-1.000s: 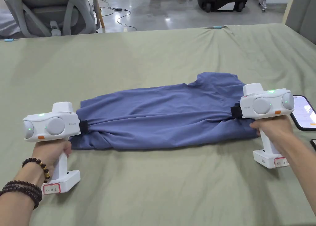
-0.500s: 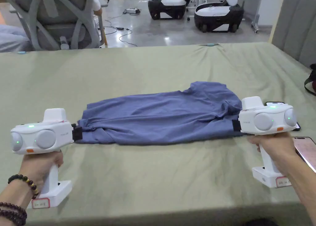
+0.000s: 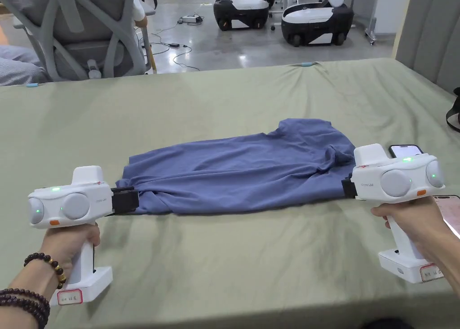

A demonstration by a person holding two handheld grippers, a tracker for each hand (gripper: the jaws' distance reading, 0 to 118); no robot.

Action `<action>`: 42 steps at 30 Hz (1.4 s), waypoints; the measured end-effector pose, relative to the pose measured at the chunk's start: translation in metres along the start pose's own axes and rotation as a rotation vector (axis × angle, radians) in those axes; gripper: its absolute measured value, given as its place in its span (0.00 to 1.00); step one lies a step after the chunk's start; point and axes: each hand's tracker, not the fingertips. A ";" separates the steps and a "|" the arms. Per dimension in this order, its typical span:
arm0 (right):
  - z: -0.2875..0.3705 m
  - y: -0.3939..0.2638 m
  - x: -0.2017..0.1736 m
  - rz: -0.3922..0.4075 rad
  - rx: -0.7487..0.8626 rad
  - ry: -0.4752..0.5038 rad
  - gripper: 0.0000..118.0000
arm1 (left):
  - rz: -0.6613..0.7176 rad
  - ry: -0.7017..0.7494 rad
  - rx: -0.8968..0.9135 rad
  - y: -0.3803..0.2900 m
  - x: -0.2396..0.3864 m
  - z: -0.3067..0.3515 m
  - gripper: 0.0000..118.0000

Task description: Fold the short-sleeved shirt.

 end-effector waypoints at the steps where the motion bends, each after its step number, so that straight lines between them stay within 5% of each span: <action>1: -0.004 0.001 0.000 0.002 -0.004 0.003 0.00 | 0.010 0.004 -0.060 0.002 0.000 -0.014 0.87; 10: -0.023 0.007 0.002 0.018 -0.034 0.000 0.00 | -0.084 0.027 -0.161 0.006 0.012 -0.038 0.72; 11: -0.026 0.009 0.003 0.015 -0.038 0.002 0.00 | -0.106 0.021 -0.137 0.007 0.011 -0.032 0.59; 13: -0.033 0.013 0.007 -0.002 -0.048 0.002 0.01 | -0.116 -0.010 -0.090 0.011 0.013 -0.028 0.06; 14: -0.037 0.015 0.009 -0.015 -0.050 0.000 0.03 | -0.113 0.000 -0.102 0.012 0.013 -0.028 0.05; 15: -0.041 0.018 0.011 -0.027 -0.049 -0.005 0.09 | -0.110 0.001 -0.102 0.010 0.012 -0.026 0.05; 18: -0.054 0.025 0.019 -0.048 -0.055 -0.017 0.89 | -0.100 0.004 -0.106 0.006 0.014 -0.029 0.05; 19: -0.059 0.026 0.022 -0.062 -0.063 -0.020 1.00 | -0.100 0.006 -0.108 0.003 0.013 -0.029 0.06; 23: -0.070 0.024 0.039 -0.122 -0.135 -0.077 0.89 | -0.101 0.004 -0.105 0.003 0.011 -0.027 0.06; 25: -0.078 0.018 0.041 -0.116 -0.223 -0.059 0.62 | -0.092 -0.004 -0.105 0.002 0.009 -0.025 0.06; 27: -0.072 0.013 0.036 -0.137 -0.174 -0.041 0.48 | -0.088 -0.005 -0.102 0.001 0.009 -0.025 0.06; 28: -0.068 0.014 0.031 -0.128 -0.176 -0.025 0.25 | -0.091 -0.004 -0.099 0.001 0.009 -0.023 0.06; 29: -0.065 0.016 0.027 -0.100 -0.165 0.015 0.14 | -0.094 -0.003 -0.098 0.001 0.010 -0.022 0.06; 32: -0.069 0.019 0.018 -0.038 -0.164 -0.043 0.14 | -0.107 -0.007 -0.100 0.000 0.008 -0.016 0.06; 42: 0.005 -0.031 0.015 -0.118 -0.122 -0.002 0.14 | -0.090 -0.047 -0.065 -0.041 -0.008 0.051 0.06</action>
